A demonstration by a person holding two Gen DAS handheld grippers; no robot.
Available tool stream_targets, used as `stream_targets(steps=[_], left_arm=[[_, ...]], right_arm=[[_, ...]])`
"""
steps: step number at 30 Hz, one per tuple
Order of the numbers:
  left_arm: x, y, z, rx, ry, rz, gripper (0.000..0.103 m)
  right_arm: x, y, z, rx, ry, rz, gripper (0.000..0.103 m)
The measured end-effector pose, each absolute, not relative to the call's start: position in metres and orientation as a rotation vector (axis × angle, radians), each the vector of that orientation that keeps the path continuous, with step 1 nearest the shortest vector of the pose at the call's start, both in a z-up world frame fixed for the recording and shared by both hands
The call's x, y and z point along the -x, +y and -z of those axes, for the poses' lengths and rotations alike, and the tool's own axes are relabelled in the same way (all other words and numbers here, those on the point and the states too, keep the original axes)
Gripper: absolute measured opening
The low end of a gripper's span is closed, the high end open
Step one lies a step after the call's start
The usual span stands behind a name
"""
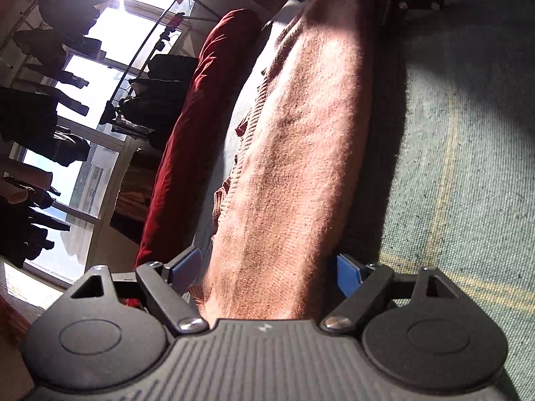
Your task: Fold clothes
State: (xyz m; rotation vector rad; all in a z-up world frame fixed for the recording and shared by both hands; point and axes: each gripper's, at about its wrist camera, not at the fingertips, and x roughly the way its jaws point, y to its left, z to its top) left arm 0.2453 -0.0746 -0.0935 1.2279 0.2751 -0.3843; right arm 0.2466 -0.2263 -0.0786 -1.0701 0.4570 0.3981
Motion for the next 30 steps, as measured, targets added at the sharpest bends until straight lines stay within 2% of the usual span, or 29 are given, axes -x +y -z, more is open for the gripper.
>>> stream_targets(steps=[6, 13, 18, 23, 27, 29, 30], left_arm=[[-0.259, -0.081, 0.094, -1.213, 0.27, 0.395, 0.085], [-0.259, -0.042, 0.092, -1.243, 0.316, 0.336, 0.085], [-0.264, -0.06, 0.096, -1.344, 0.28, 0.331, 0.085], [-0.277, -0.087, 0.105, -1.408, 0.29, 0.348, 0.085], [-0.268, -0.071, 0.109, -1.466, 0.257, 0.343, 0.085], [-0.266, -0.063, 0.111, -1.482, 0.261, 0.327, 0.084], [-0.267, -0.063, 0.112, -1.485, 0.263, 0.329, 0.083]], right_arm=[[-0.26, -0.2, 0.083, 1.088, 0.446, -0.42, 0.091], [-0.262, -0.264, 0.08, 1.139, 0.545, -0.277, 0.091], [-0.263, -0.275, 0.087, 1.202, 0.529, -0.234, 0.09], [-0.266, -0.232, 0.1, 1.278, 0.422, -0.297, 0.085], [-0.261, -0.239, 0.098, 1.284, 0.412, -0.316, 0.083], [-0.261, -0.25, 0.097, 1.261, 0.43, -0.313, 0.078], [-0.261, -0.252, 0.097, 1.252, 0.435, -0.316, 0.072]])
